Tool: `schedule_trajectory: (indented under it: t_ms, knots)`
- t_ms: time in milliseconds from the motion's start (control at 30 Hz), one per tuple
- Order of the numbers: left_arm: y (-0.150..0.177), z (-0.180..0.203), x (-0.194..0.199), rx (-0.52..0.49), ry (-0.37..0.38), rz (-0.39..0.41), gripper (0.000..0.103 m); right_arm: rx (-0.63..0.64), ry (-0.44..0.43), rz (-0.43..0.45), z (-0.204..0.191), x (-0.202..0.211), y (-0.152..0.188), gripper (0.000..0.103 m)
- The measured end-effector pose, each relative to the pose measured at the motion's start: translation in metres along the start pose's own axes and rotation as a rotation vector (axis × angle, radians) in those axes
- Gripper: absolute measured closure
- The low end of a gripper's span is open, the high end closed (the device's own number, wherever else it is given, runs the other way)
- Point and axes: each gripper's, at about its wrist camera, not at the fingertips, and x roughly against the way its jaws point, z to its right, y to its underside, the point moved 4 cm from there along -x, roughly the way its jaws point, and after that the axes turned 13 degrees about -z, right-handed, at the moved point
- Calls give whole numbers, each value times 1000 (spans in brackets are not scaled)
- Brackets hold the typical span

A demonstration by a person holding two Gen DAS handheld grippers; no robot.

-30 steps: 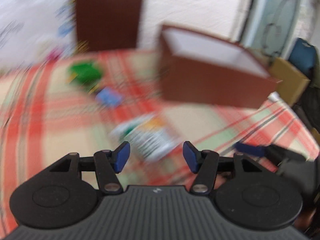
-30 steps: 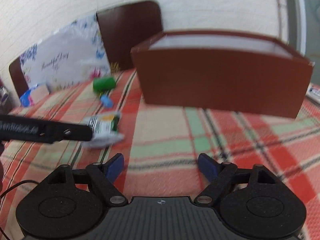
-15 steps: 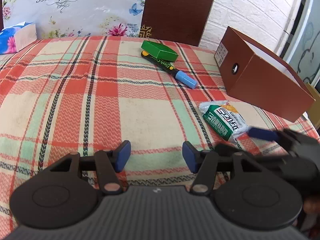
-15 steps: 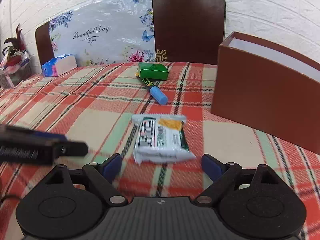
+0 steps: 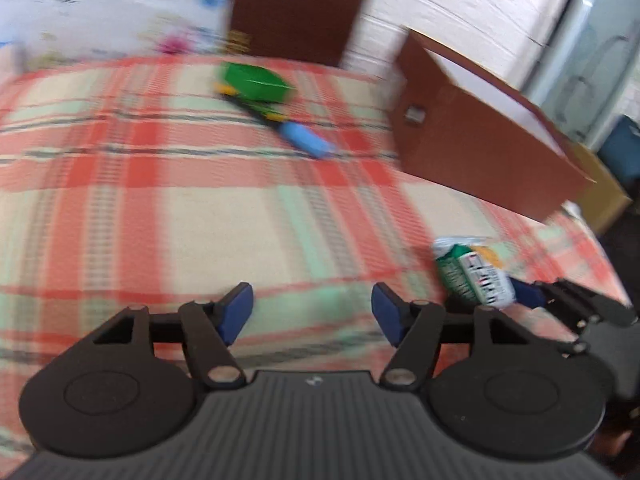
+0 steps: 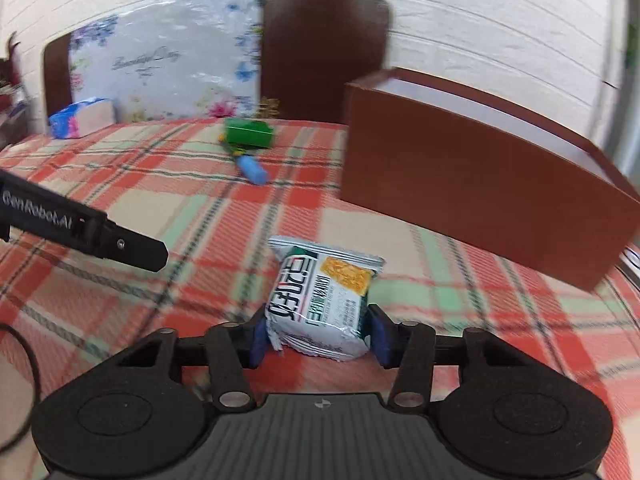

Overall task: Organize objects
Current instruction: 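Grasp the cracker packet with the left gripper, then carry the cracker packet into the brown box and release it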

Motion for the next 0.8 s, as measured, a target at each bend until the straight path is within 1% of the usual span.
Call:
schedule_trajectory:
  t_ms: [33, 67, 167, 200, 267, 333, 400, 433, 467, 500, 533, 567, 600, 667, 800]
  knots:
    - [-4, 11, -4, -16, 31, -20, 36, -34, 4, -4, 9, 4, 5, 41]
    - [-8, 22, -9, -31, 67, -40, 36, -64, 1, -11, 17, 8, 11, 38]
    - [-19, 59, -19, -60, 178, -85, 36, -99, 1, -9, 31, 17, 22, 37]
    - [-21, 70, -22, -71, 203, -99, 36, -97, 3, -6, 32, 18, 24, 37]
    - [-24, 88, -30, -74, 230, -134, 36, -88, 3, -6, 32, 17, 23, 35]
    - [-24, 99, -41, -62, 246, -177, 37, -57, 1, -4, 30, 13, 20, 29]
    - [-21, 100, -55, -40, 221, -216, 43, -27, -4, -3, 27, 7, 14, 26]
    - [-21, 99, -57, -32, 219, -210, 44, -18, -10, -3, 25, 3, 10, 27]
    - [-21, 98, -57, -29, 222, -203, 47, -11, -22, -5, 24, -1, 7, 27]
    - [-22, 97, -57, -23, 219, -205, 49, -3, -39, -6, 21, -4, 4, 33]
    - [-23, 96, -58, -16, 212, -206, 57, 9, -53, 2, 19, -5, 2, 40]
    - [-23, 95, -59, -13, 206, -207, 63, 25, -69, 10, 16, -5, 0, 57]
    - [-24, 93, -58, -11, 207, -209, 64, 34, -62, 18, 14, -5, 0, 57]
    - [-24, 94, -52, -30, 187, -202, 64, 40, -58, 44, 12, -2, 1, 58]
    - [-30, 108, -37, -104, 147, -151, 64, 10, -40, 116, 17, 9, -1, 57]
